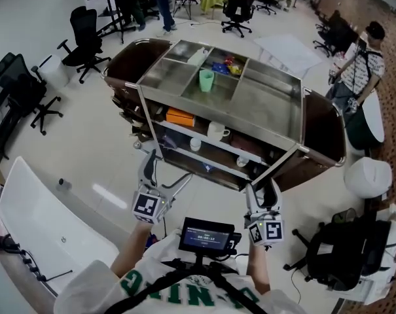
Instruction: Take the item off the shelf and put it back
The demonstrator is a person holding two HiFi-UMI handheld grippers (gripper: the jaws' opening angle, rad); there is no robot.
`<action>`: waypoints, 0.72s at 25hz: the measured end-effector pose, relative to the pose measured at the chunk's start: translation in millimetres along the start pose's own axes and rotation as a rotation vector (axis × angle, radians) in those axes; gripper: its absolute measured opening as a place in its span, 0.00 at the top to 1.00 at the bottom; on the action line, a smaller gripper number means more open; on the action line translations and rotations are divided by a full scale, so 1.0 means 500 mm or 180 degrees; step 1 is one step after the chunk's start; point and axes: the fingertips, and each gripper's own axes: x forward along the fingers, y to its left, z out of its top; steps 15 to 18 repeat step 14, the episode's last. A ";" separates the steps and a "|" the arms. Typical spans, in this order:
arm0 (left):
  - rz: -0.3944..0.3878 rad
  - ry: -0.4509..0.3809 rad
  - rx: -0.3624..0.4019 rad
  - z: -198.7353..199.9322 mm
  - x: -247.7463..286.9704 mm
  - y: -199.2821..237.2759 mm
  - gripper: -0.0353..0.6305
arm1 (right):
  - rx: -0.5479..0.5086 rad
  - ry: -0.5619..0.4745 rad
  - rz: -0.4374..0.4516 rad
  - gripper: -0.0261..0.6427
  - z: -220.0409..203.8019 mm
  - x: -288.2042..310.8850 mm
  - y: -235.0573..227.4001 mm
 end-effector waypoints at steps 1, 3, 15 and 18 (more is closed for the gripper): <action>0.0016 -0.0015 0.0012 0.001 -0.003 0.003 0.14 | -0.0007 -0.0012 0.0030 0.54 0.003 0.004 0.003; 0.0068 -0.0045 0.0031 -0.006 -0.007 0.011 0.14 | -0.0021 -0.0035 0.0074 0.54 0.009 0.009 0.006; 0.0173 -0.0093 0.0181 0.008 -0.005 -0.013 0.14 | -0.0045 -0.0098 0.0075 0.54 0.022 -0.011 -0.023; 0.0173 -0.0093 0.0181 0.008 -0.005 -0.013 0.14 | -0.0045 -0.0098 0.0075 0.54 0.022 -0.011 -0.023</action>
